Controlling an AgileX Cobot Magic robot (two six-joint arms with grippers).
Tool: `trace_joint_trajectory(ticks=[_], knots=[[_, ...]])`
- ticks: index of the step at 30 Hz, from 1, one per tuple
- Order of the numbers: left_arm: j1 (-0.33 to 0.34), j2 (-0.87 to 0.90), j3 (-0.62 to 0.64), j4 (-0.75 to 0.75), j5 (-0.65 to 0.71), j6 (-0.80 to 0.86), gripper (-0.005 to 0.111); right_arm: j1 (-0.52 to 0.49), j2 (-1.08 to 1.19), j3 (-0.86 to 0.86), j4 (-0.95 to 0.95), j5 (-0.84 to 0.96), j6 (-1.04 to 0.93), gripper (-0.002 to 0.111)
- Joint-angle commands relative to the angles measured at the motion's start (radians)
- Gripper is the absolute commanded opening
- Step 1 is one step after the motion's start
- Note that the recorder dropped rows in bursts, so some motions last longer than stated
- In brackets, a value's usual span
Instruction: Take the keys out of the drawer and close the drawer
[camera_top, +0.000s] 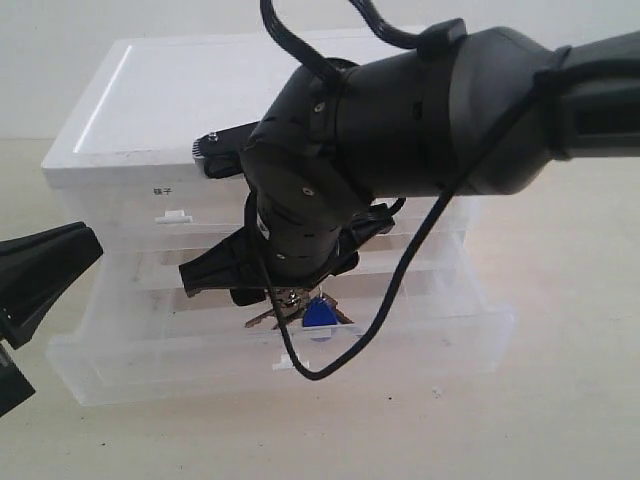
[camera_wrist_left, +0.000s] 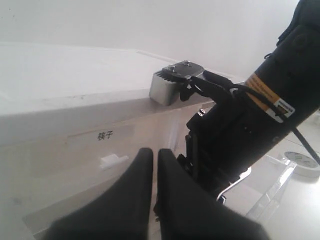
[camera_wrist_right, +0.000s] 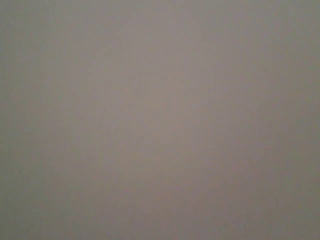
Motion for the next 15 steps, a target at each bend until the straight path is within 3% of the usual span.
trace_joint_trajectory(ticks=[1,2,10,12,15], knots=[[0.002,-0.004,0.005,-0.001,-0.01,-0.015,0.005,-0.007,0.047,0.013,-0.055,0.096,-0.005,0.069],[0.002,-0.004,0.005,-0.005,-0.01,-0.015,0.005,-0.007,0.047,0.013,-0.053,0.104,-0.007,0.073],[0.002,-0.004,0.005,-0.002,-0.01,-0.015,0.005,-0.005,-0.093,-0.008,-0.024,0.09,-0.126,0.072],[0.002,-0.004,0.005,0.0,-0.01,-0.015,0.005,0.015,-0.166,-0.008,-0.01,0.123,-0.26,0.061],[0.002,-0.004,0.005,0.0,-0.01,-0.015,0.005,0.046,-0.221,-0.008,0.025,0.15,-0.364,0.052]])
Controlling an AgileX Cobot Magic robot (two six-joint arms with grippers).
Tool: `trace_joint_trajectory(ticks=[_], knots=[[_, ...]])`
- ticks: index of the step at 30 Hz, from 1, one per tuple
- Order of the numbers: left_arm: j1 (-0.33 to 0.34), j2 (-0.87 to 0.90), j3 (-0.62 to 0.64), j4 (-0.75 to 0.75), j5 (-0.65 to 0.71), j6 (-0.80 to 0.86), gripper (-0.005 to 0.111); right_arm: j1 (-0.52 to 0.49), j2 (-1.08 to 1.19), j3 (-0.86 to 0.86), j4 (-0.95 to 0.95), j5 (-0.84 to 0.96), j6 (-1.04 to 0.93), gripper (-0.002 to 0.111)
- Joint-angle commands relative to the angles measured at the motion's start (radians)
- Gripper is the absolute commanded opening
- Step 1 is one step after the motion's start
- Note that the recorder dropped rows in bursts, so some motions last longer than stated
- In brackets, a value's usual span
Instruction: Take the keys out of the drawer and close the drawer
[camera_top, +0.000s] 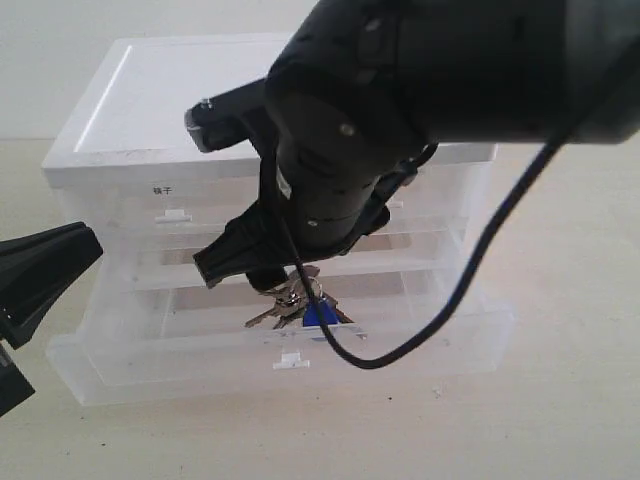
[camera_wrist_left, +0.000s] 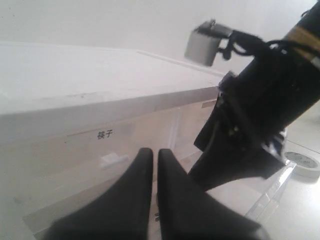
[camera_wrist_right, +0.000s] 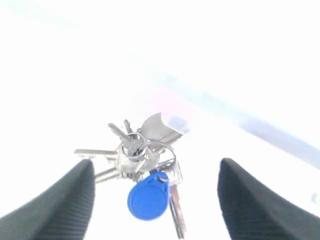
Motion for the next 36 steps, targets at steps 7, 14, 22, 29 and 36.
trace_joint_trajectory(ticks=[7,14,22,29,36], knots=[[0.002,-0.004,0.005,0.002,-0.01,-0.012,0.005,0.132,-0.093,0.002,0.173,0.073,-0.609,0.051],[0.002,-0.004,0.005,0.011,-0.01,-0.012,0.005,0.152,-0.012,0.002,0.072,0.113,-0.643,0.051],[0.002,-0.004,0.005,0.011,-0.01,-0.012,0.005,0.152,0.041,0.002,-0.019,0.123,-0.672,0.051],[0.002,-0.004,0.005,0.018,-0.01,-0.012,0.005,0.158,0.065,0.002,-0.019,0.125,-0.679,0.04],[0.002,-0.004,0.005,0.013,-0.01,-0.012,0.005,0.16,0.065,0.002,-0.013,0.168,-0.684,0.0]])
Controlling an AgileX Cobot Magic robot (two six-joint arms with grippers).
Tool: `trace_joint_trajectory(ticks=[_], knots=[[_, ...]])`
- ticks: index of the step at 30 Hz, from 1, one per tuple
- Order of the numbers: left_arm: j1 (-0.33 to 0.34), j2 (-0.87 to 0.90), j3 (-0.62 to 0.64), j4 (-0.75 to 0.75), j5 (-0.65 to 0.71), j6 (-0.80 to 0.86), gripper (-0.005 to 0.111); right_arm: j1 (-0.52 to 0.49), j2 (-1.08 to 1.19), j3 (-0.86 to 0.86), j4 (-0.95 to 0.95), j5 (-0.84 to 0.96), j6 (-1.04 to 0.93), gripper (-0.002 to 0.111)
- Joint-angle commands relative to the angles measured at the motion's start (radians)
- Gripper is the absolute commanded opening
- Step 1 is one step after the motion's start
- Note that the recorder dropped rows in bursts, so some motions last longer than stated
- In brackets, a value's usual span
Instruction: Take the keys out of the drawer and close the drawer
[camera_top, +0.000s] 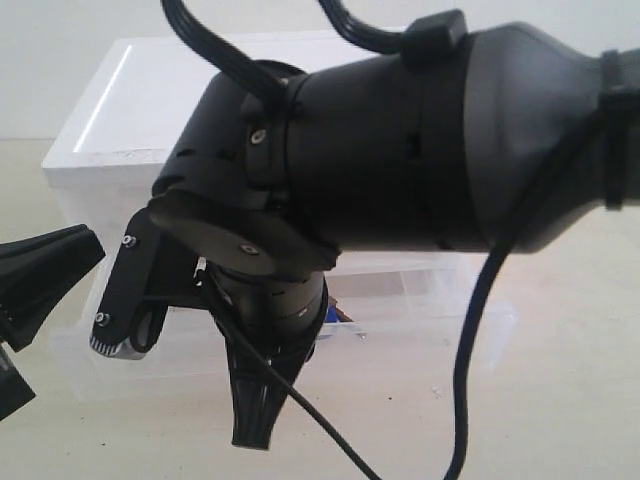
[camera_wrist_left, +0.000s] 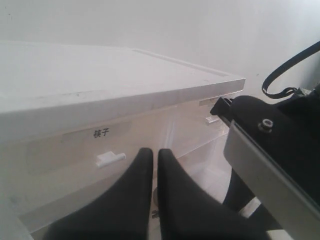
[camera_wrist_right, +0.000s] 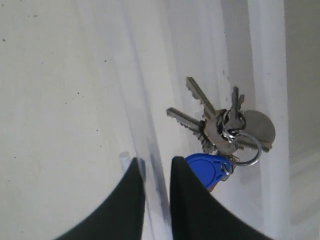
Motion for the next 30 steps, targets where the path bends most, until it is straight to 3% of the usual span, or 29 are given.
trace_joint_trajectory(ticks=[1,11,18,25,30], knots=[[0.002,-0.004,0.005,0.002,-0.01,-0.012,0.005,0.0,-0.001,0.002,0.008,0.046,0.002,0.0],[0.002,-0.004,0.005,-0.071,0.046,0.012,0.005,0.006,-0.001,0.002,0.07,0.101,-0.058,0.0],[0.002,0.008,-0.022,-0.139,0.164,0.015,0.005,0.021,-0.001,0.002,0.068,0.096,-0.07,0.0],[0.002,0.172,-0.089,-0.135,0.141,0.017,0.005,0.021,-0.001,0.002,0.072,0.094,-0.07,0.0],[0.002,0.315,-0.149,-0.14,-0.01,0.046,0.005,0.021,-0.001,0.002,0.109,0.099,-0.086,0.0]])
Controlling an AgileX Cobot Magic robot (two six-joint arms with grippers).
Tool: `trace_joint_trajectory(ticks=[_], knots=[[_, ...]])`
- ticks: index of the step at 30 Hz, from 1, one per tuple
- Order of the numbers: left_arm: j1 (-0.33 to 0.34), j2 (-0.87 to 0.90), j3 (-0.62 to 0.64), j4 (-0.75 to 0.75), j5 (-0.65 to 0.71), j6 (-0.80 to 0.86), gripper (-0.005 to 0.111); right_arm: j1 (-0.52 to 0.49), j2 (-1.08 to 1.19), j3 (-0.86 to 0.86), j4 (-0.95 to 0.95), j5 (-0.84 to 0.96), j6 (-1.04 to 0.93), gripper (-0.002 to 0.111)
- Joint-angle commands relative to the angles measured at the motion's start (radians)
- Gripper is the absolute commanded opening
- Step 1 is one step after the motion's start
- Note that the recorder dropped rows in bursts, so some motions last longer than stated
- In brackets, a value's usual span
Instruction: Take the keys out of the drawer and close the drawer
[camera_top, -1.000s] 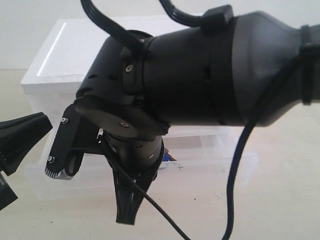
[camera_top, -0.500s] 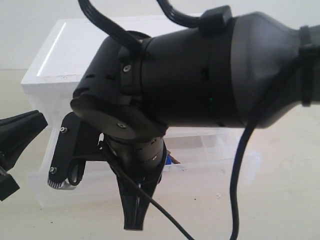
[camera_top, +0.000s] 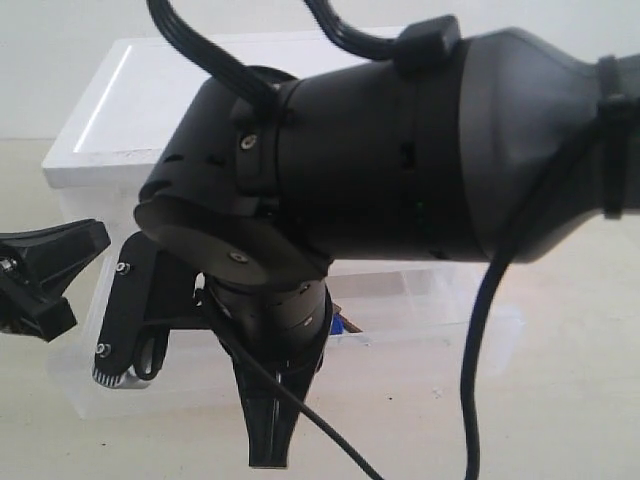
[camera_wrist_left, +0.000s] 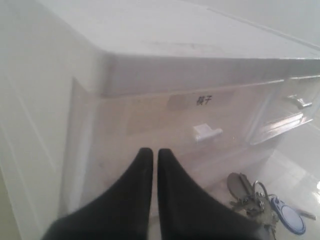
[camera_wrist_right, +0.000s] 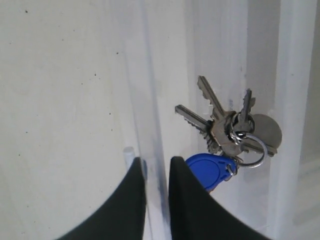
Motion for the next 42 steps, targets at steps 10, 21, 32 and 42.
trace_joint_trajectory(ticks=[10,21,32,42], knots=[[0.002,0.259,-0.133,-0.044,-0.116,0.019,0.005,0.004,-0.002,0.002,0.16,0.044,-0.059,0.0],[0.002,0.273,-0.133,0.011,-0.116,0.019,0.005,0.002,-0.002,0.002,0.059,-0.033,0.135,0.011],[0.002,0.206,-0.12,0.09,-0.116,-0.015,0.005,0.002,-0.002,0.002,-0.147,-0.127,0.401,0.049],[0.002,0.021,-0.054,0.055,-0.116,0.003,0.005,0.004,-0.002,0.002,-0.041,-0.089,0.373,0.049]])
